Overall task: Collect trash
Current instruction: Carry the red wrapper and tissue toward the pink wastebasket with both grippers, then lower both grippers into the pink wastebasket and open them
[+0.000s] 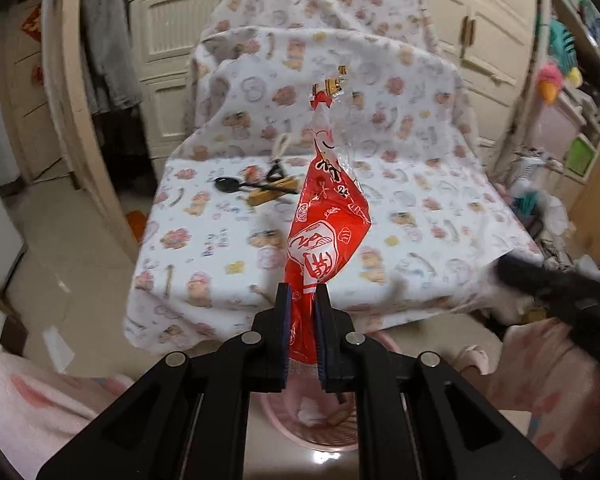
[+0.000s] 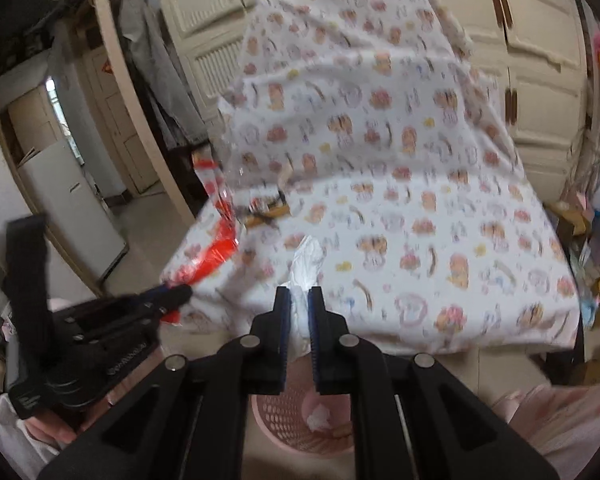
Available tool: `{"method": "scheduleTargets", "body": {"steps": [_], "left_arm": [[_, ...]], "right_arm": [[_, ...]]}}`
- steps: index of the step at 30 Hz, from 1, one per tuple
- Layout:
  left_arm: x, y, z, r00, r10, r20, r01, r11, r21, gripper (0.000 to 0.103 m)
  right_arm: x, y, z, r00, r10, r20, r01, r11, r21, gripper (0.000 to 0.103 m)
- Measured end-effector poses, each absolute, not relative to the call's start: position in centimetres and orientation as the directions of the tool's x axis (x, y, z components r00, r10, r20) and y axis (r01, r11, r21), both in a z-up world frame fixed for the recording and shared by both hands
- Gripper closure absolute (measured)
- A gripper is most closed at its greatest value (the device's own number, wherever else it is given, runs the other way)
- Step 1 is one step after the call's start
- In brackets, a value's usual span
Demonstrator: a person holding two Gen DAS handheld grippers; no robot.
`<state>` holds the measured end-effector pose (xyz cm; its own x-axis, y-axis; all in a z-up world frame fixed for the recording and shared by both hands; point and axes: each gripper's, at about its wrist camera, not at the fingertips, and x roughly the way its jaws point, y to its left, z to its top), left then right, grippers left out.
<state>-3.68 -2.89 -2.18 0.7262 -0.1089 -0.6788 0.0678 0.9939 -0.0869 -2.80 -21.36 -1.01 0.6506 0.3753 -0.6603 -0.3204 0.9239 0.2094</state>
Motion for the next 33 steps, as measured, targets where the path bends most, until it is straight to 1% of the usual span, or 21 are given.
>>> {"method": "scheduleTargets", "body": {"steps": [2, 4, 7, 9, 10, 11, 13, 15, 17, 18, 19, 21, 22, 27, 29, 31, 33], "left_arm": [[-4.4, -3.0, -1.7, 0.749, -0.112, -0.653, 0.073, 0.994, -0.087, 0.093], [-4.3, -3.1, -2.2, 0.746, -0.084, -0.66, 0.059, 0.996, -0.06, 0.093], [-3.3, -3.0, -4.0, 0.671, -0.122, -0.732, 0.062, 0.992, -0.108, 0.093], [-2.3, -3.7, -5.6, 0.594, -0.113, -0.797, 0.081, 0.993, -0.081, 0.094], [-2.1, -3.7, -6.1, 0.58, -0.107, -0.807, 0.069, 0.994, -0.081, 0.094], [-2.0, -3.6, -6.6, 0.561, -0.113, -0.82, 0.051, 0.993, -0.102, 0.094], [-1.8, -3.3, -6.9, 0.525, -0.178, -0.832, 0.061, 0.983, -0.172, 0.094], [-1.5, -3.1, -7.3, 0.492, -0.223, -0.841, 0.072, 0.974, -0.217, 0.094], [-0.8, -2.5, -8.4, 0.401, -0.342, -0.85, 0.068, 0.936, -0.345, 0.094], [-0.6, -2.2, -9.1, 0.356, -0.38, -0.854, 0.043, 0.919, -0.391, 0.094], [-0.6, -2.1, -9.7, 0.336, -0.371, -0.866, 0.023, 0.922, -0.386, 0.094], [-0.6, -2.7, -10.3, 0.321, -0.282, -0.904, 0.029, 0.957, -0.288, 0.094], [-0.6, -3.1, -10.5, 0.318, -0.261, -0.912, 0.038, 0.964, -0.262, 0.094], [0.2, -4.6, -12.4, 0.271, -0.203, -0.941, 0.059, 0.979, -0.194, 0.094], [0.8, -4.9, -14.1, 0.212, -0.208, -0.955, 0.06, 0.978, -0.2, 0.094], [1.2, -4.9, -16.4, 0.129, -0.227, -0.965, 0.018, 0.974, -0.227, 0.094], [1.3, -4.7, -18.1, 0.086, -0.189, -0.978, -0.01, 0.982, -0.19, 0.094]], "right_arm": [[-2.3, -21.8, -2.2, 0.622, 0.384, -0.682, -0.308, 0.921, 0.238, 0.095], [-2.0, -22.0, -2.7, 0.597, 0.399, -0.696, -0.322, 0.914, 0.248, 0.095], [-2.0, -22.1, -3.1, 0.578, 0.413, -0.703, -0.332, 0.907, 0.26, 0.095], [-1.7, -22.3, -3.8, 0.562, 0.414, -0.717, -0.319, 0.907, 0.274, 0.095], [-1.6, -22.2, -4.2, 0.556, 0.409, -0.724, -0.313, 0.909, 0.273, 0.095], [-1.5, -22.1, -4.5, 0.551, 0.398, -0.733, -0.31, 0.914, 0.264, 0.095], [-1.2, -22.0, -5.2, 0.542, 0.38, -0.75, -0.302, 0.92, 0.248, 0.095], [-0.9, -22.0, -5.8, 0.528, 0.377, -0.761, -0.293, 0.922, 0.253, 0.095], [-0.7, -22.0, -6.2, 0.514, 0.386, -0.766, -0.294, 0.918, 0.265, 0.095], [-0.7, -21.9, -6.3, 0.511, 0.386, -0.768, -0.293, 0.918, 0.267, 0.095], [-0.6, -21.9, -6.5, 0.508, 0.383, -0.771, -0.291, 0.919, 0.265, 0.095], [-0.4, -21.8, -7.0, 0.489, 0.385, -0.783, -0.286, 0.918, 0.273, 0.095], [-0.3, -21.8, -7.3, 0.478, 0.386, -0.789, -0.278, 0.919, 0.281, 0.095], [1.1, -22.0, -9.0, 0.439, 0.386, -0.812, -0.236, 0.921, 0.31, 0.095], [1.7, -21.9, -10.5, 0.409, 0.371, -0.834, -0.216, 0.927, 0.307, 0.095], [2.1, -21.6, -12.2, 0.374, 0.339, -0.863, -0.197, 0.939, 0.283, 0.095], [2.4, -21.5, -13.6, 0.349, 0.315, -0.883, -0.184, 0.947, 0.265, 0.095]]}}
